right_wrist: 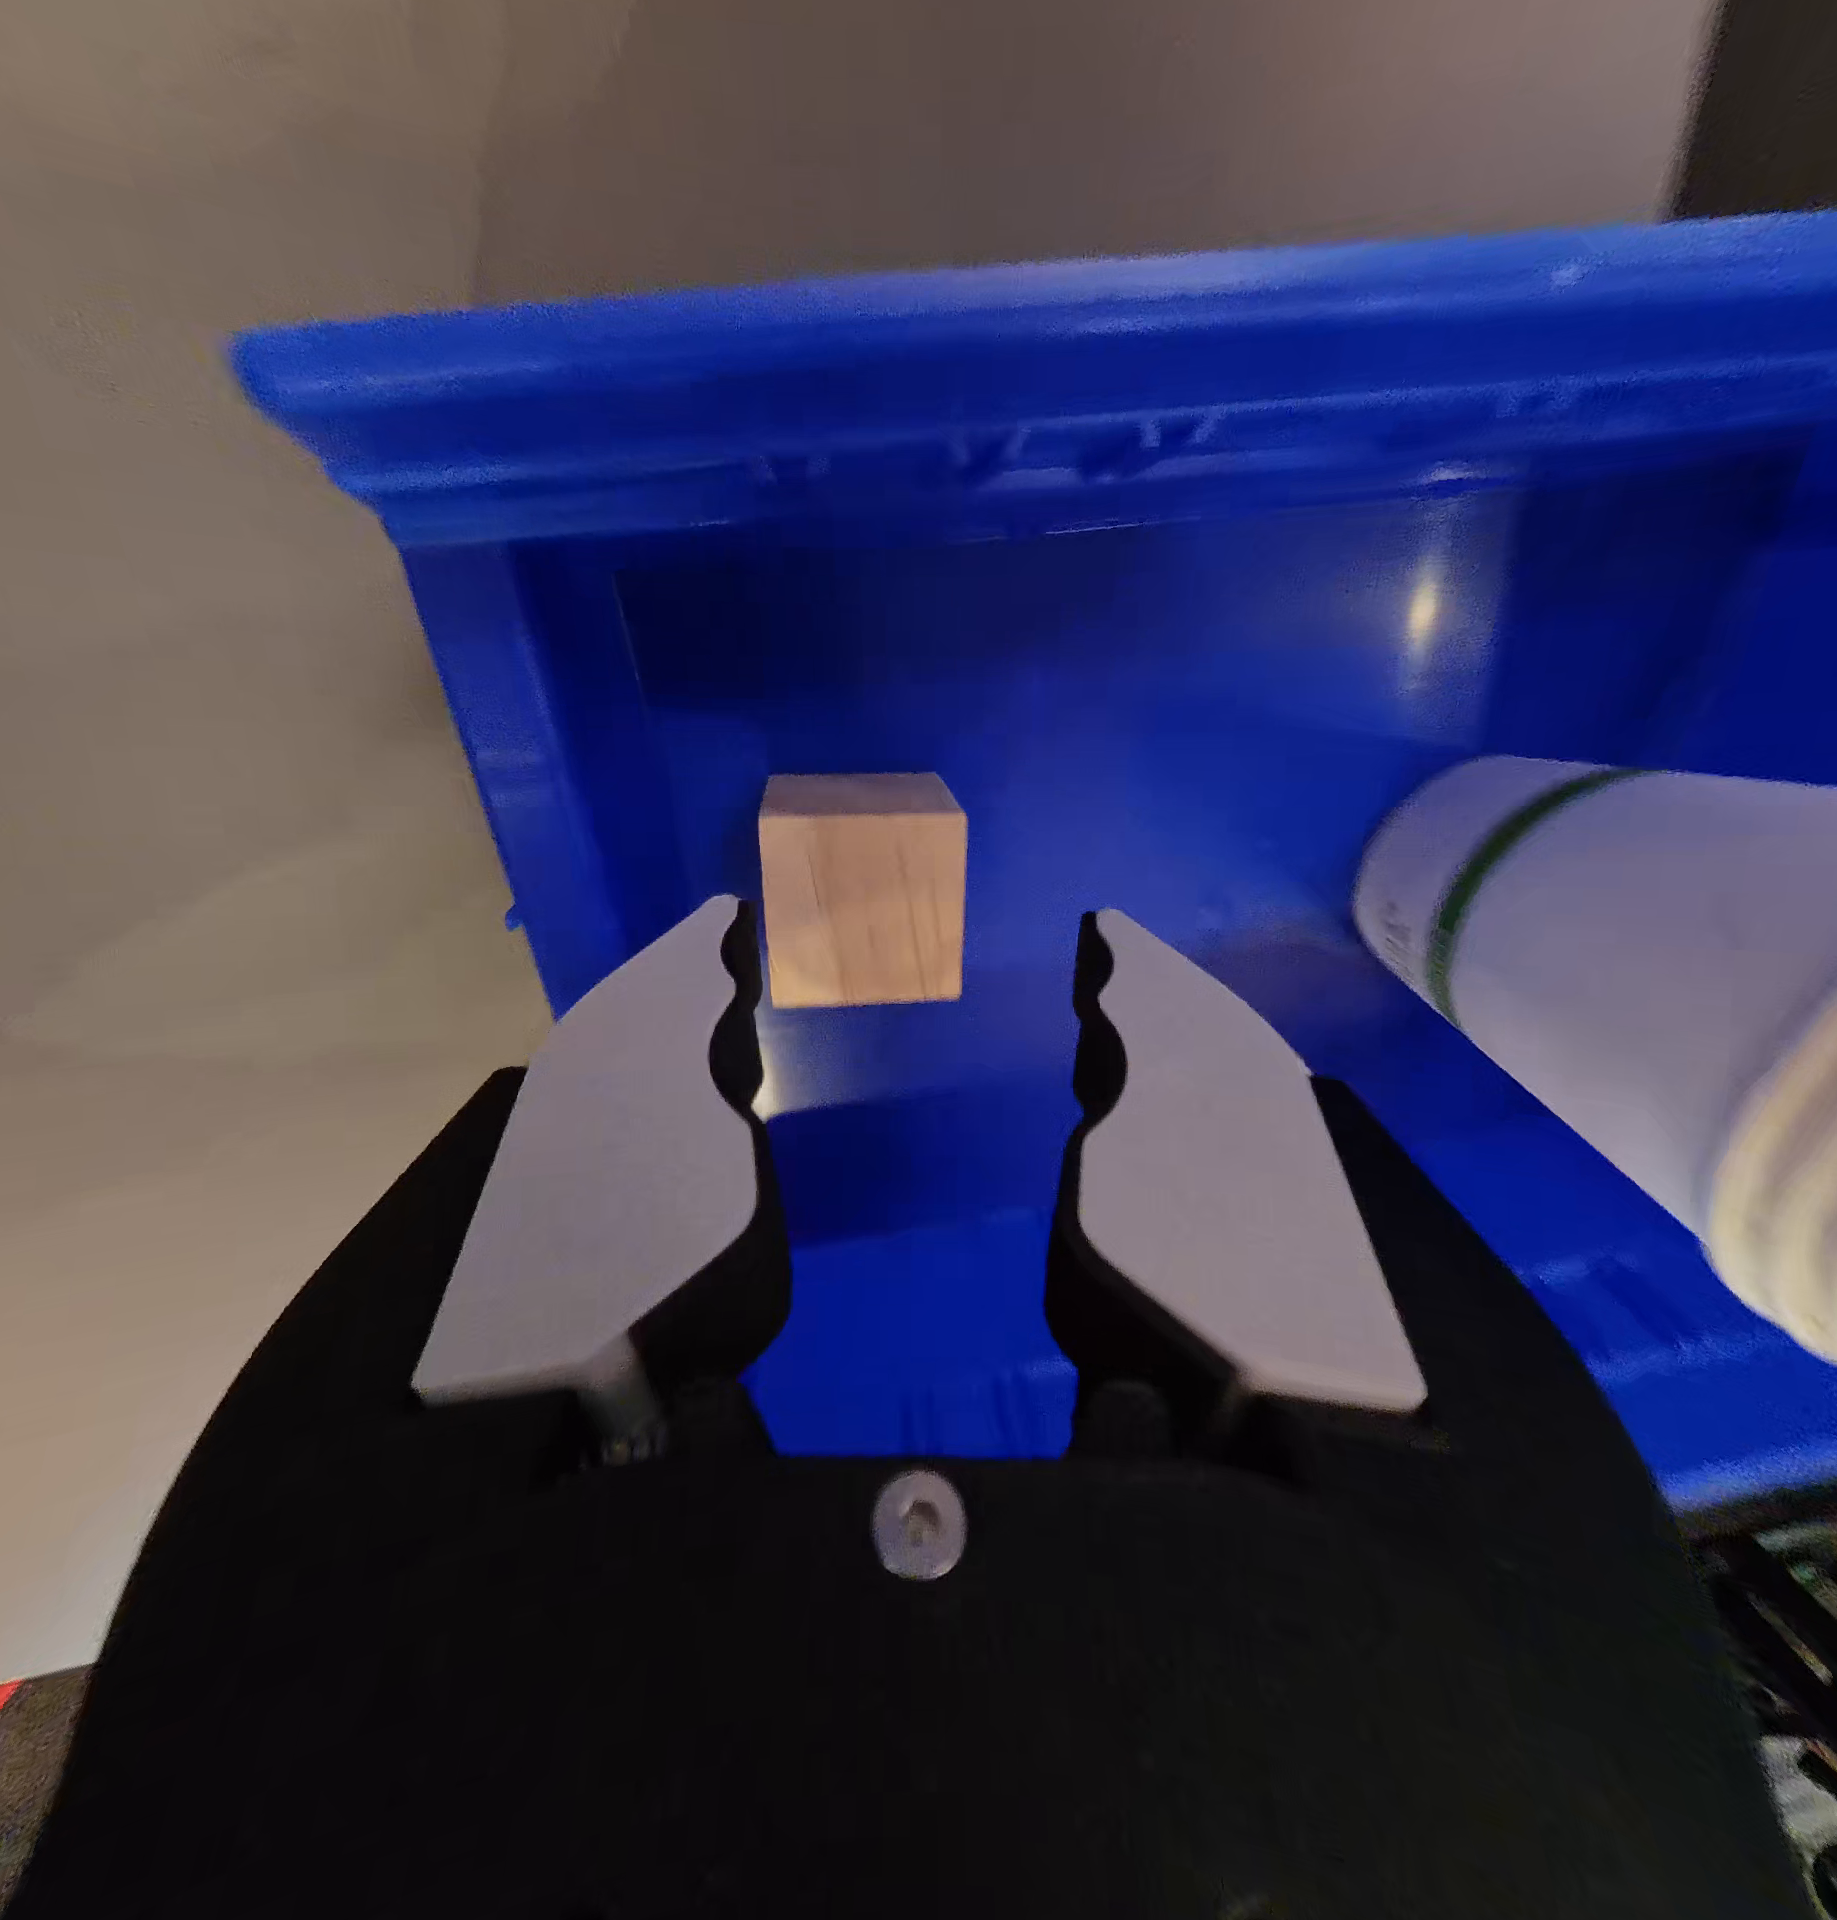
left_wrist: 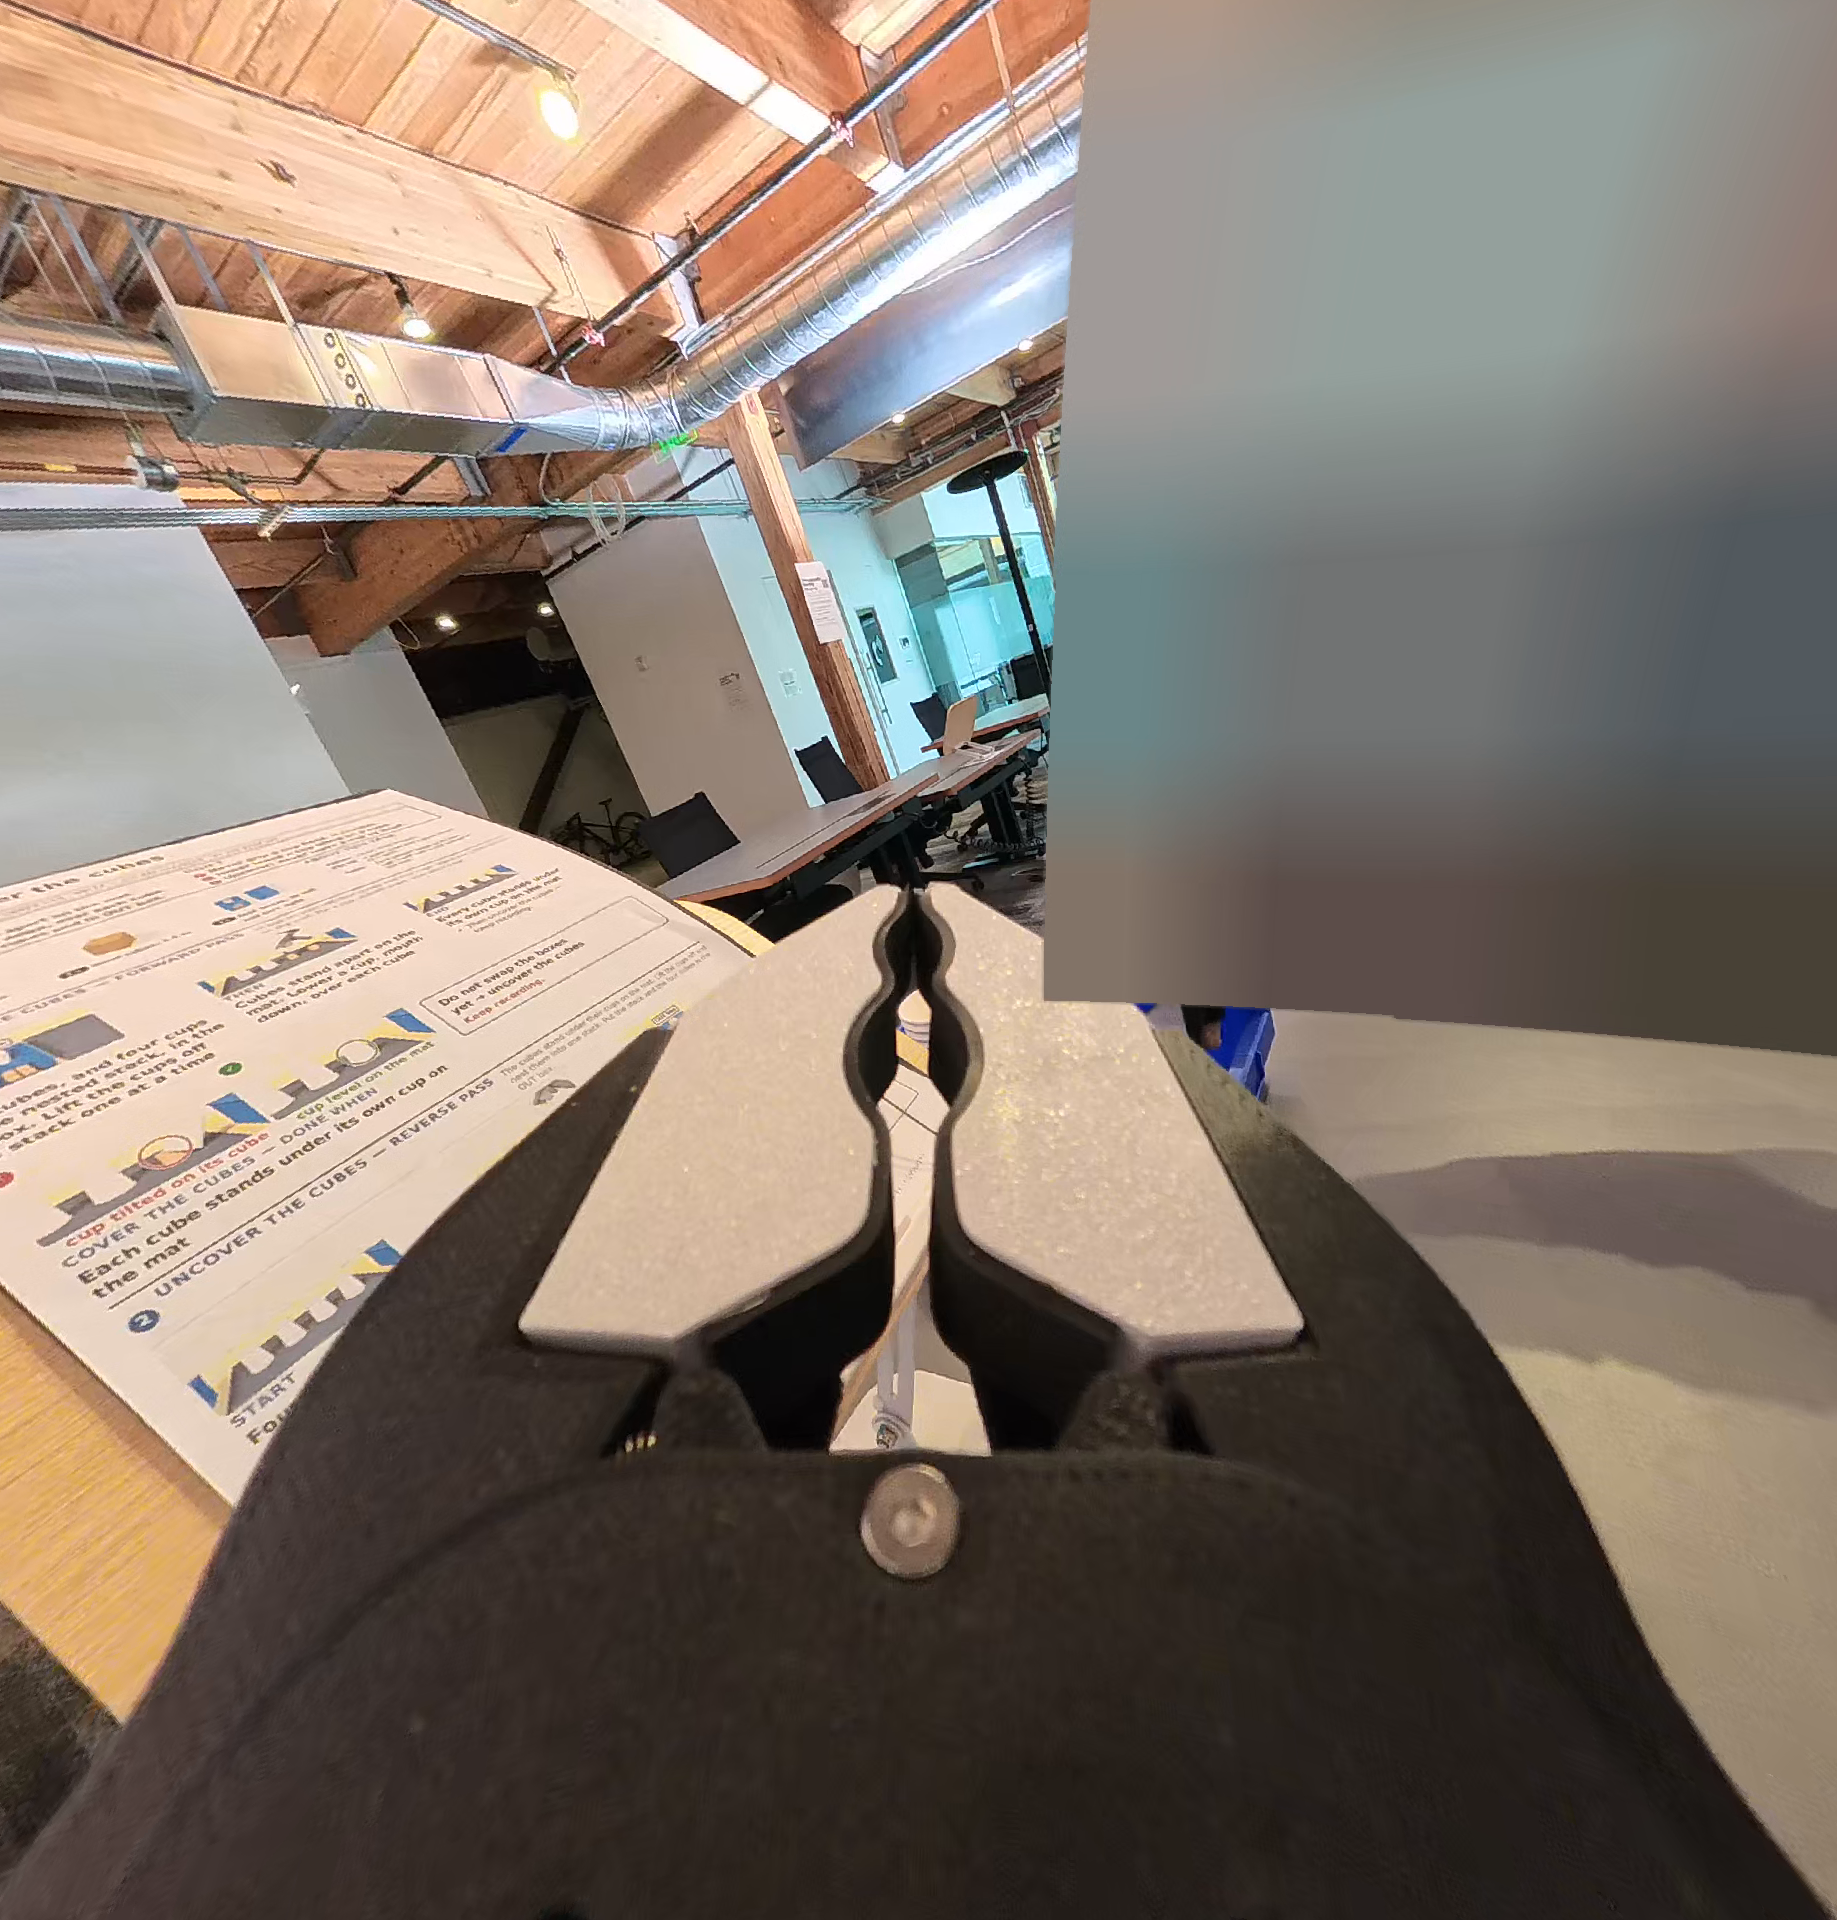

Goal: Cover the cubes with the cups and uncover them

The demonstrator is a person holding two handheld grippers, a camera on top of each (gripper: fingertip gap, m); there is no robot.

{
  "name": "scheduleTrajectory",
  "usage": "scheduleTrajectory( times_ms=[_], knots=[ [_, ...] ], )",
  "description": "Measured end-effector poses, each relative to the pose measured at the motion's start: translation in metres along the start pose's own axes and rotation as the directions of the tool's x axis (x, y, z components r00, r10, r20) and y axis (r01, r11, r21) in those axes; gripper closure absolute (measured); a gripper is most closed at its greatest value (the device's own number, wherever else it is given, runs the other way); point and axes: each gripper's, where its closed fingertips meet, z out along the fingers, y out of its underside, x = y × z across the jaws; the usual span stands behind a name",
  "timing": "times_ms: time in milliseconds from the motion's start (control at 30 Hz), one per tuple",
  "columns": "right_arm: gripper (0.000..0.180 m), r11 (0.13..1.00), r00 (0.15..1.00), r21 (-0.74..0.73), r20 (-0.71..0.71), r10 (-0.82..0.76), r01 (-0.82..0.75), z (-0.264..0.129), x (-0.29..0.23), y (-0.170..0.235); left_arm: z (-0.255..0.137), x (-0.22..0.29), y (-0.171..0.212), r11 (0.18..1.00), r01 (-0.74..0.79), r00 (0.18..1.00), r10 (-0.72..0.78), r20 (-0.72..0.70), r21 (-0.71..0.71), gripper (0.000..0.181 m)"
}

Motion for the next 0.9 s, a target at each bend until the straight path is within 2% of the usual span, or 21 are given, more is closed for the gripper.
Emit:
scheduleTrajectory(
  times_ms=[200,333,467,633,900],
  knots=[
    [0.116,0.995,0.972,0.097,-0.234,0.015,0.008,-0.092,-0.019,-0.028,-0.004,-0.004,-0.004,1.000,-0.001,1.000,0.001,0.014,0.010,0.181],
    [0.118,0.976,0.968,0.209,-0.250,0.002,0.052,-0.122,-0.068,-0.076,-0.003,-0.001,-0.005,1.000,-0.002,1.000,0.002,0.008,0.012,0.181],
    [0.114,0.946,0.988,0.312,-0.151,-0.038,0.084,-0.105,-0.131,-0.139,-0.002,0.003,-0.007,1.000,-0.014,1.000,0.014,0.003,0.011,0.181],
    [0.109,0.936,0.994,0.337,-0.024,-0.102,0.104,-0.048,-0.196,-0.196,-0.004,0.004,-0.012,1.000,-0.017,1.000,0.017,0.004,0.023,0.181],
    [0.110,0.940,0.995,0.335,0.054,-0.086,0.063,0.010,-0.227,-0.237,-0.009,0.003,-0.019,0.999,-0.021,1.000,0.021,0.007,0.043,0.181]
  ],
)
